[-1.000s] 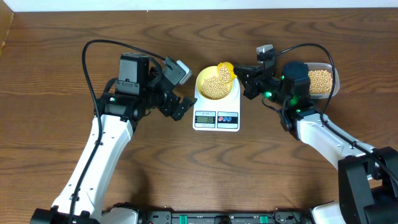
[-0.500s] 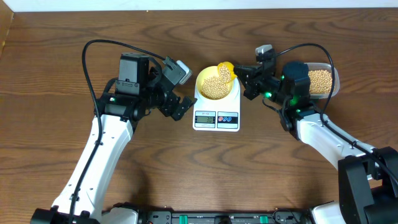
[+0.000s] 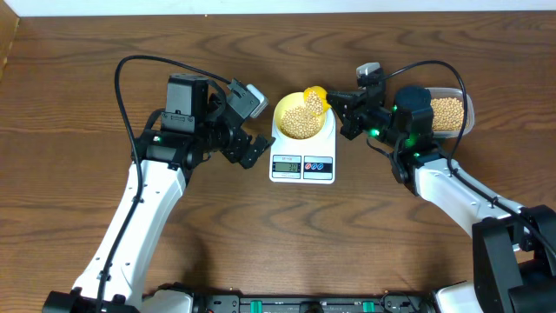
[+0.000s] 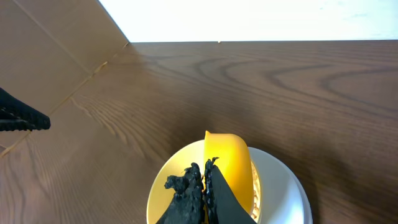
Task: Scoop item into bowl and weigh 50g on scale
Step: 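Tilt the yellow scoop over the yellow bowl to pour soybeans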
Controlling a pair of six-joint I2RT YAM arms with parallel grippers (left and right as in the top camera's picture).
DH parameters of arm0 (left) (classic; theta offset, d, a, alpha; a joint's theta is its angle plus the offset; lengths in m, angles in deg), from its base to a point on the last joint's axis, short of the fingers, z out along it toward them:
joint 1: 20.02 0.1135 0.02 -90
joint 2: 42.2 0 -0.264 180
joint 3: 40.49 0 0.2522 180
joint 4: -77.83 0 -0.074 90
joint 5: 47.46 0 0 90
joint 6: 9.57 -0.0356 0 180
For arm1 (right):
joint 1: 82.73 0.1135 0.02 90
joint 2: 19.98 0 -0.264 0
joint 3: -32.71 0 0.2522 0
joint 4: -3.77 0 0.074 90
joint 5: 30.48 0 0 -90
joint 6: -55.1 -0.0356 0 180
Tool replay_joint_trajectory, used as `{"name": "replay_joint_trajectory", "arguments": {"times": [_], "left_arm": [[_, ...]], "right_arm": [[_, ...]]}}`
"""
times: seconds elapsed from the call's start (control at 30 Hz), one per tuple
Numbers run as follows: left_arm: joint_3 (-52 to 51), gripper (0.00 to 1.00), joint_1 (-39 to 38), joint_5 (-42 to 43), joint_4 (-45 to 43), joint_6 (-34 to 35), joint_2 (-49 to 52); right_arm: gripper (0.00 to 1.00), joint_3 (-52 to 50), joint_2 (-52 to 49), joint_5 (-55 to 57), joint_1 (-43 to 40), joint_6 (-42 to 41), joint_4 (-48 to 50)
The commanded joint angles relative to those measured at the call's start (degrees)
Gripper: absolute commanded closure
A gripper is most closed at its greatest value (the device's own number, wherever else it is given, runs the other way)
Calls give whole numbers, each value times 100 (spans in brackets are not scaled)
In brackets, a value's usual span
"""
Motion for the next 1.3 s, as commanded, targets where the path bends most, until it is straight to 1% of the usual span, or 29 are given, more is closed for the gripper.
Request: {"name": "replay_joint_trajectory", "arguments": {"times": [0.0,0.37,0.5,1.27], "left_arm": [[-44,3,13,74,-4,24,-63],[-44,3,13,74,-4,24,-63],[-44,2,13,74,-2,24,-63],[-46,3,13,74,-4,24,-63]], "right_arm": [[99,7,-50,-48,61,116,28],[99,7,-50,-63,90,120,26],[99,7,-50,-61,168,271,26],[99,7,-50,-63,190,271,26]]}}
